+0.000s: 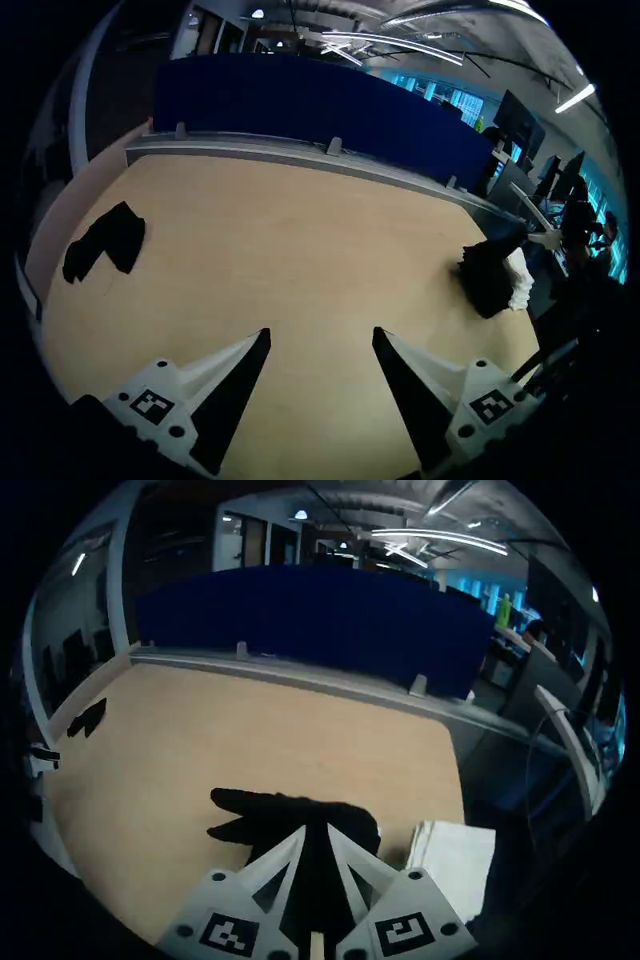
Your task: Fold towel
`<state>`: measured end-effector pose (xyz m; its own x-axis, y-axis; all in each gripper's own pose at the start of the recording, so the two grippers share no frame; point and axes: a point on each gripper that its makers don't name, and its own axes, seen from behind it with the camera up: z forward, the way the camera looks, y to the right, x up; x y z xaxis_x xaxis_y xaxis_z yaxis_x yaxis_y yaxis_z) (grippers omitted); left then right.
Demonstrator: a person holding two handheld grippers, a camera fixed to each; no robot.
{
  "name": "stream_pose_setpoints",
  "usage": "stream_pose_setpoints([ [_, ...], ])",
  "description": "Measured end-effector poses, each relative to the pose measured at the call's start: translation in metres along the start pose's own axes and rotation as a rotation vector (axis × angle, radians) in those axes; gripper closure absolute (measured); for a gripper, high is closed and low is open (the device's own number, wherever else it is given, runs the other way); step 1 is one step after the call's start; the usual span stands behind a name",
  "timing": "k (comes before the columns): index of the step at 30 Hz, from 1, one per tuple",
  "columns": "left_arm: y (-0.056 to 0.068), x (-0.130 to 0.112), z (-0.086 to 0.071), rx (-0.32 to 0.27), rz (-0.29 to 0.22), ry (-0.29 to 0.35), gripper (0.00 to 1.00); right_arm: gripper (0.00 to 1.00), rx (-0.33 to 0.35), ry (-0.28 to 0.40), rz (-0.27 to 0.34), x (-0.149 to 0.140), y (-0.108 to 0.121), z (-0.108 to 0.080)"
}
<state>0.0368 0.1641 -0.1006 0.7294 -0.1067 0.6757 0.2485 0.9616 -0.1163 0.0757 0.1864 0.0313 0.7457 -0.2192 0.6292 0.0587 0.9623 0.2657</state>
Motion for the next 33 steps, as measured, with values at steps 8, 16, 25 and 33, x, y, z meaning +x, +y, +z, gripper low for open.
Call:
stream_pose_setpoints([
  [8, 0.007, -0.001, 0.001, -0.013, 0.003, -0.006, 0.06, 0.96, -0.049, -0.102, 0.072, -0.079, 0.013, -0.008],
  [16, 0.009, -0.001, -0.001, -0.014, 0.020, -0.008, 0.06, 0.96, -0.112, -0.162, 0.172, -0.131, 0.021, -0.001],
  [25, 0.006, -0.004, -0.006, -0.006, 0.028, -0.010, 0.06, 0.96, -0.161, -0.207, 0.228, -0.165, 0.021, 0.015],
  [33, 0.006, -0.005, -0.009, -0.004, 0.037, -0.009, 0.06, 0.96, -0.203, -0.209, 0.251, -0.168, 0.028, 0.022],
])
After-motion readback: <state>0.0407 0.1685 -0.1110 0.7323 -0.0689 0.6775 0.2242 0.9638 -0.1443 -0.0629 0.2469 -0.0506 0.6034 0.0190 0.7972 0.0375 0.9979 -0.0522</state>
